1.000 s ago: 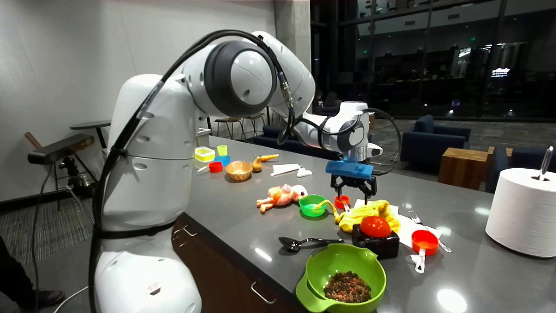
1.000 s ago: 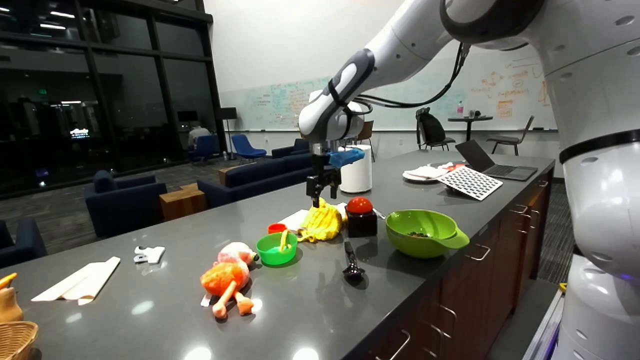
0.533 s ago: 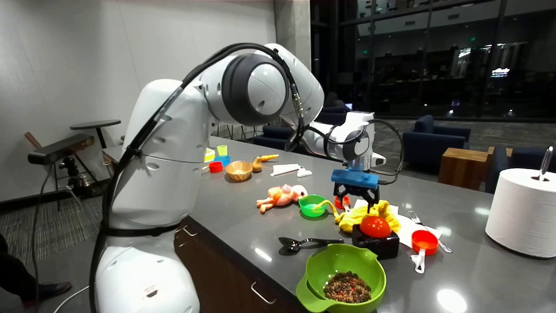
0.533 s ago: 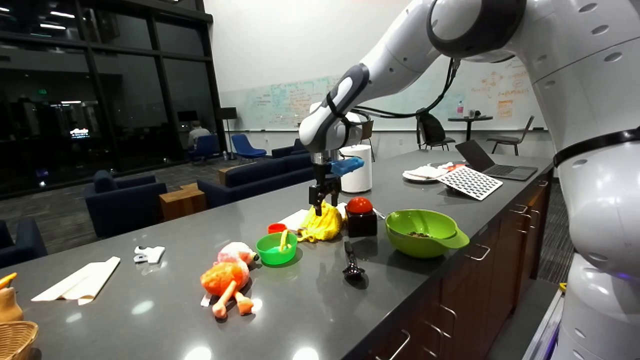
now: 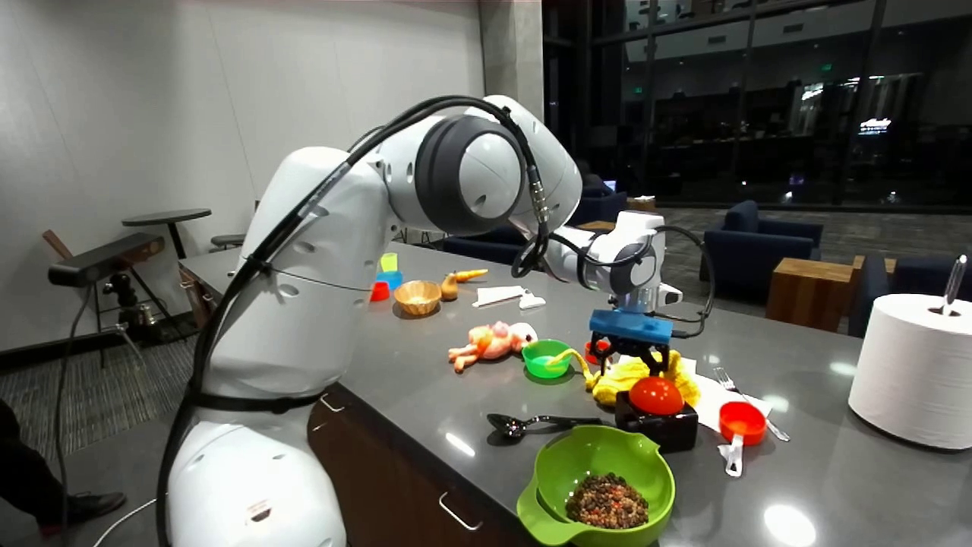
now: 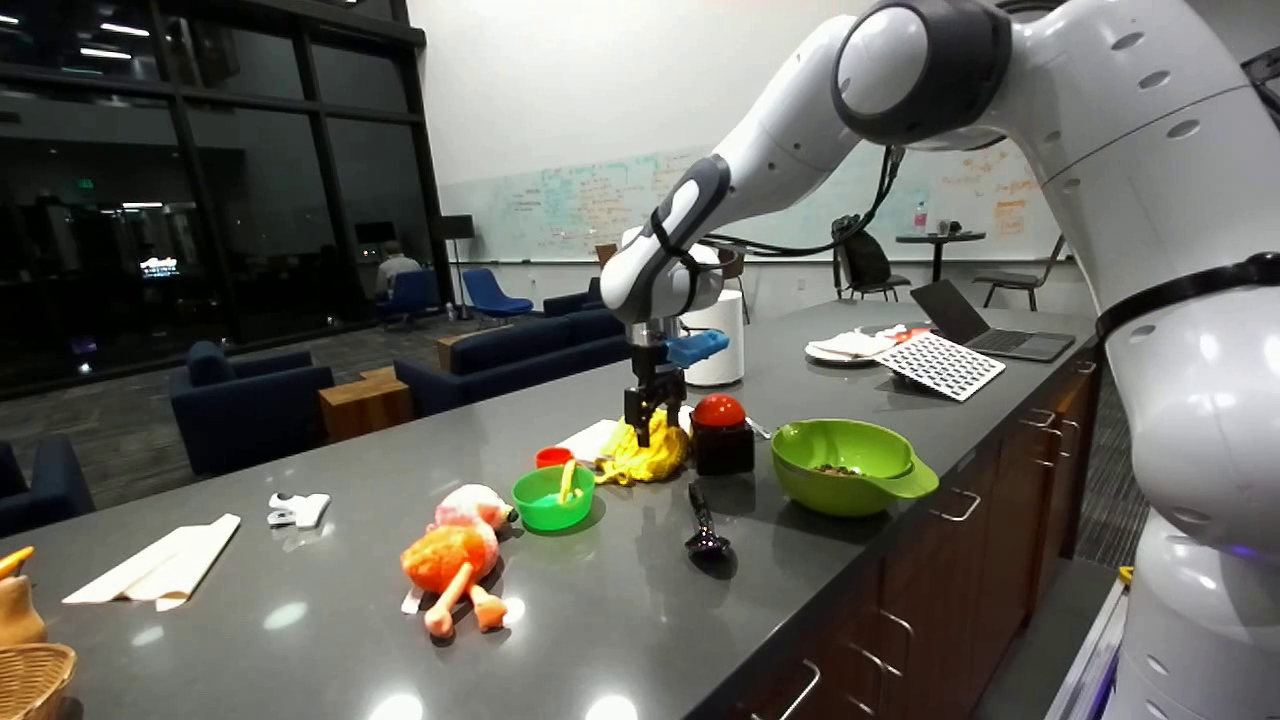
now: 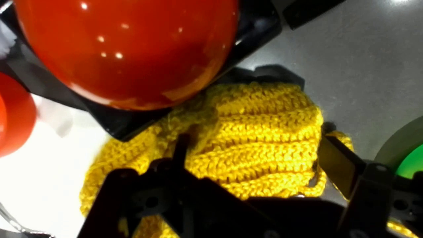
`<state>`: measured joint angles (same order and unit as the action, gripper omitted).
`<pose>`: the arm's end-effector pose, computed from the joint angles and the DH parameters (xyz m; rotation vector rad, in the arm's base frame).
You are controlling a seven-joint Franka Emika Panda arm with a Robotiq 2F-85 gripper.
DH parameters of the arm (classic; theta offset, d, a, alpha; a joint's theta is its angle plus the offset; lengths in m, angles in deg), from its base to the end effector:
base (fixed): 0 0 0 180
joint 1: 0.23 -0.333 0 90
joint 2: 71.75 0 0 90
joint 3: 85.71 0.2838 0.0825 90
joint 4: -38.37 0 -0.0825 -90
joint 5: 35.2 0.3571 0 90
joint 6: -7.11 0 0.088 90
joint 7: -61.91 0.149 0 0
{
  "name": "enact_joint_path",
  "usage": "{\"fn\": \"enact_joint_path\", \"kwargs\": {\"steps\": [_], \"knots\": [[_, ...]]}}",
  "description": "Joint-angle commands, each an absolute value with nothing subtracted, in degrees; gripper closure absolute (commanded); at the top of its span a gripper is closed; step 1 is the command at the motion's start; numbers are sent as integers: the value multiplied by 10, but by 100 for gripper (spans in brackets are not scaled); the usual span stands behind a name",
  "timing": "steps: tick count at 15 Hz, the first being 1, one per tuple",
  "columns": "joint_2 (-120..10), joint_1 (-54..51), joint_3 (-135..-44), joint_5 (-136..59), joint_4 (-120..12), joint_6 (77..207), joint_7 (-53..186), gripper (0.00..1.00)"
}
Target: Pick up the yellow cloth and put it flat to the left side of the table
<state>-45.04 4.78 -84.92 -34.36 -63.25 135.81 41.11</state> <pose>0.6199 -0.0452 0.2443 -3.0954 -0.4342 -0.0159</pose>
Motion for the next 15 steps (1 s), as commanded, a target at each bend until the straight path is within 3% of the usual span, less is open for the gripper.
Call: {"fn": "enact_joint_path", "kwargs": {"steps": [1,15], "knots": [[-435,59,-836,-330,-602,1335,398,0],[-394,48,-844,-342,-564,1324,456,0]]}}
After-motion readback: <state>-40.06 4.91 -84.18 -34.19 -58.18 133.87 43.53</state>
